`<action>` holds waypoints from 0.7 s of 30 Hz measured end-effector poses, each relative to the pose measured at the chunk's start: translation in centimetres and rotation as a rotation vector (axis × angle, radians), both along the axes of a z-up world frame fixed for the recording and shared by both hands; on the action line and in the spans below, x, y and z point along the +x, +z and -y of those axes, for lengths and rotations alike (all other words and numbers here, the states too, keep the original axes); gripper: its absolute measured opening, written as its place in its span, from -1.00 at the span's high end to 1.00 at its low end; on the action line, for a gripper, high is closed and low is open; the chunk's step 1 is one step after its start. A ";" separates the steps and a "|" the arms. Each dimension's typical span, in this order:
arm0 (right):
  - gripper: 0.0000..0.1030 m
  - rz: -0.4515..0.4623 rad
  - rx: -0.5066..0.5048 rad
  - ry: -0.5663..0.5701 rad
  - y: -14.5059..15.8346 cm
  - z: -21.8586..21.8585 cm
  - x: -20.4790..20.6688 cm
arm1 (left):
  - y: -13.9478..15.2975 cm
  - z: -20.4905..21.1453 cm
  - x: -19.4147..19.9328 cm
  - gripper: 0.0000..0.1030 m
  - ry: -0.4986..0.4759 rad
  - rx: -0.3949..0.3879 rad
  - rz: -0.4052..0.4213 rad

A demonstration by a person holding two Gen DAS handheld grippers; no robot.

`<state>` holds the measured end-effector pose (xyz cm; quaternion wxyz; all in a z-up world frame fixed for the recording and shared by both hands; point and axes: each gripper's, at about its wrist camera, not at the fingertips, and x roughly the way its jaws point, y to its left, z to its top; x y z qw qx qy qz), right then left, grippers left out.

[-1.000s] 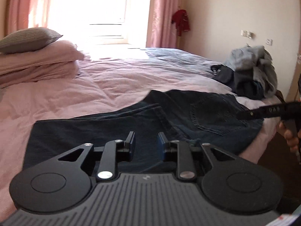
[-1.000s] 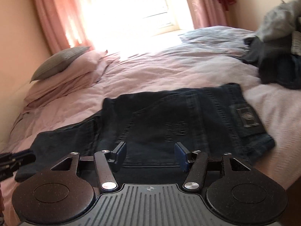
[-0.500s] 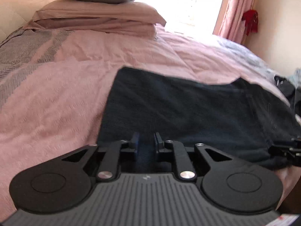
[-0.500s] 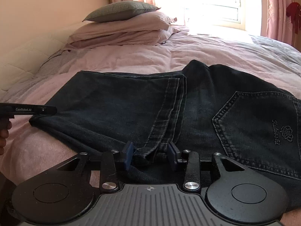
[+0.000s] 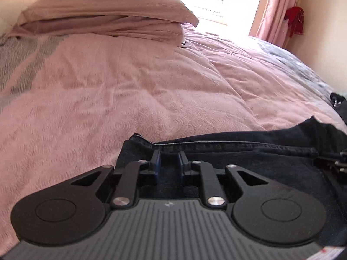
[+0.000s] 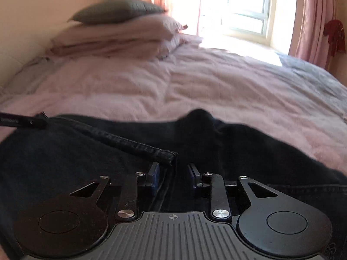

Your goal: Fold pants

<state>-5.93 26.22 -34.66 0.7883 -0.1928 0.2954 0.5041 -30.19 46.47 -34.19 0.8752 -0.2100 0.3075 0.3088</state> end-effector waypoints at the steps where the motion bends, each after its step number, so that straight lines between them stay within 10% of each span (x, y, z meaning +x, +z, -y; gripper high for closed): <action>1: 0.52 -0.004 0.014 -0.012 0.1 0.6 0.0 | 0.4 0.3 -0.7 0.70 0.003 0.001 0.007; 8: 0.51 -0.110 0.177 0.036 4.2 10.5 -5.4 | 3.4 5.8 -12.0 0.38 0.159 -0.079 0.081; 14: 0.38 -0.128 0.043 0.012 0.8 13.9 -7.8 | 0.1 10.6 -17.6 0.15 0.309 -0.298 0.189; 21: 0.37 -0.203 0.089 -0.082 2.9 16.3 -7.1 | -1.4 11.6 -19.5 -0.27 0.478 -0.509 0.527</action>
